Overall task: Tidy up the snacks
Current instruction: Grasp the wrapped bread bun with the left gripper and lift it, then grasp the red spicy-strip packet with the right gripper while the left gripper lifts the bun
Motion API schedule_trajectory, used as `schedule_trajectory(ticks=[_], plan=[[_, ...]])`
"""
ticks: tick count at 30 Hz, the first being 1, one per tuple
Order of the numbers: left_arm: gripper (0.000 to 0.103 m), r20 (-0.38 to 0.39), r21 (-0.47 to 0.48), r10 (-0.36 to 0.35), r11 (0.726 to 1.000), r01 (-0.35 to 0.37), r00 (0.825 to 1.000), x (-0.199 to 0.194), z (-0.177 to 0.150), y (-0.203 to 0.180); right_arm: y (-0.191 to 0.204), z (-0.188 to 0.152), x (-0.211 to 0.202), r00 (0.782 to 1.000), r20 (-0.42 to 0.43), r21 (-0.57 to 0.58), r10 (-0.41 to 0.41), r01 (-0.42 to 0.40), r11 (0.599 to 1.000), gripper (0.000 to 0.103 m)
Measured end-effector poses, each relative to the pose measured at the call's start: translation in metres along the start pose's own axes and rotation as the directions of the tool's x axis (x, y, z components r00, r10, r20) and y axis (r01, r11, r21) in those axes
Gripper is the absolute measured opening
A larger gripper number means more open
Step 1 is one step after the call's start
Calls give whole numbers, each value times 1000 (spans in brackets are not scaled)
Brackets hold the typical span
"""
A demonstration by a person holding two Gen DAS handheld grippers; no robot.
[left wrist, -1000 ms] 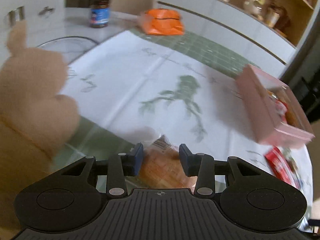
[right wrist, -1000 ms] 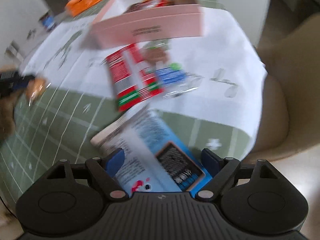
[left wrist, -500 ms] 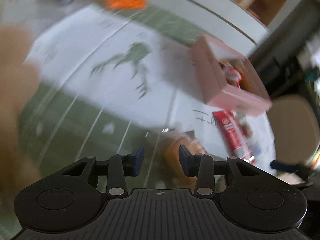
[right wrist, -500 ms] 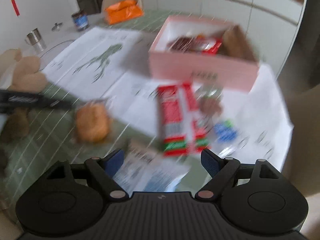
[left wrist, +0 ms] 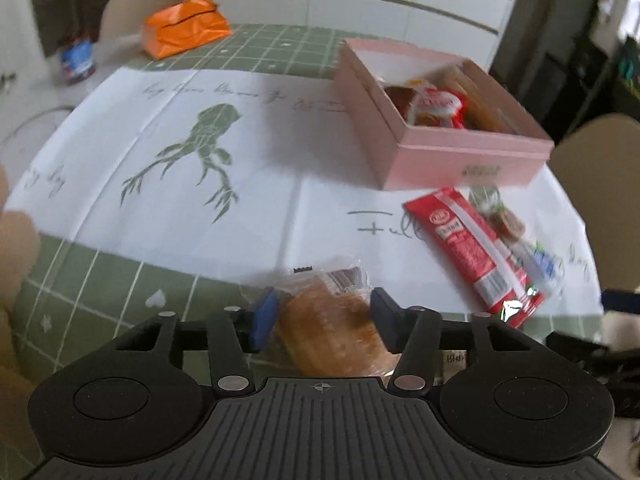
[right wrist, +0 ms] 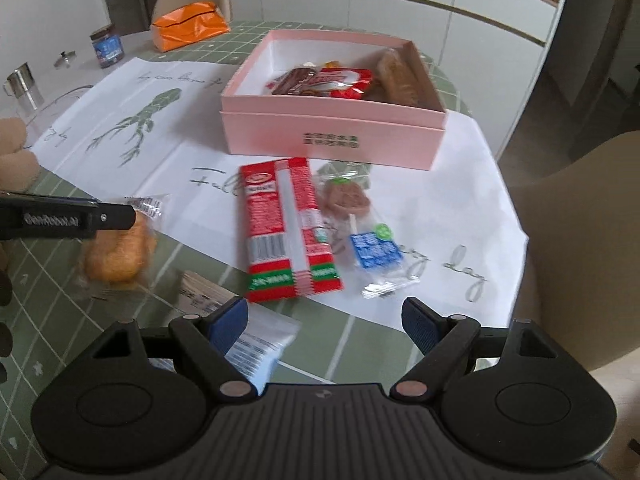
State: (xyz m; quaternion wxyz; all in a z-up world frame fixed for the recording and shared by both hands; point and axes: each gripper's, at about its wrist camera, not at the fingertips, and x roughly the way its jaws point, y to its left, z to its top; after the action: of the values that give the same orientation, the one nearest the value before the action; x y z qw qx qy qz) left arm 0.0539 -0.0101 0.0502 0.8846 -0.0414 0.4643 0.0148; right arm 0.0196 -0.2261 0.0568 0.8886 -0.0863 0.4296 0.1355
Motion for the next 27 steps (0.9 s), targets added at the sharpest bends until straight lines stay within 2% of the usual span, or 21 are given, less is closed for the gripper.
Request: schedule_trajectory(ticks=[5,9,12,15,18,21,24,25,27], plan=[[65,-31,34,4,999,-3,1000,7,2,-2,-18,-8,4,1000,-29,68,-8,10,998,85],[66,-23,10,-39,999,39,999,3,-2,10,-23,-9,10,999,-47,88,-4,9,996,85],[66,-4,-6,-73,997,73,997,-2,-7,27,-26,0,9,1000,-24,77,-12,14,997,85],[66,15,-7,-35,999,35,999,-7,-12,42,-35,18,13,1000,-8,98,16,-15,995,85],[59,29,-73,-50,996,52,998,-17,-14,60,-45,45,34,999,-13,130,37,-35,991,85],[59,42,-145,-94,984,99,995,-31,-16,75,-49,68,62,999,-31,163,30,-25,986,85],[59,20,-173,-82,981,84,996,-36,-21,85,-46,77,86,998,-61,172,25,-15,985,83],[59,12,-184,-81,979,82,997,-37,-23,87,-44,76,88,998,-62,165,15,-5,986,80],[59,4,-223,-108,969,107,994,-35,-26,92,-36,72,87,999,-46,131,-11,17,991,69]])
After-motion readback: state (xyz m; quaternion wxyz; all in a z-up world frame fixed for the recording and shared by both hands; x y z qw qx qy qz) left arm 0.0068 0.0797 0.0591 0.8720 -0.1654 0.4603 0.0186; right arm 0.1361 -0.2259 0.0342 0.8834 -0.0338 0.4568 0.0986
